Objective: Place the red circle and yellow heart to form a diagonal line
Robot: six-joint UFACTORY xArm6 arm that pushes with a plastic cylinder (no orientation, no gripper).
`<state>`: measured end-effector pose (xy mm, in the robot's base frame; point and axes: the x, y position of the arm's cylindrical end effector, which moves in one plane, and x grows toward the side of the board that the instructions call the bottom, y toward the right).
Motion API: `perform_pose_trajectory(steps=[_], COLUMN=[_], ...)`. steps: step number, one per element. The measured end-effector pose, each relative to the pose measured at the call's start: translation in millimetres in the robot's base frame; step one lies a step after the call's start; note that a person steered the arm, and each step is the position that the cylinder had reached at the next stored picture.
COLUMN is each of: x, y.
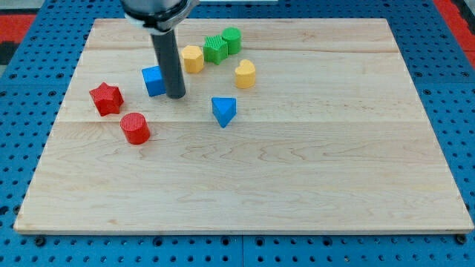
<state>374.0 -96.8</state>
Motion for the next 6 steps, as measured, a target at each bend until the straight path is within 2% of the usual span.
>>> perform_pose_trajectory(steps=[1, 2, 4, 5, 6], x=[-30, -41, -102, -134, -144], y=[28, 79, 171, 190, 150])
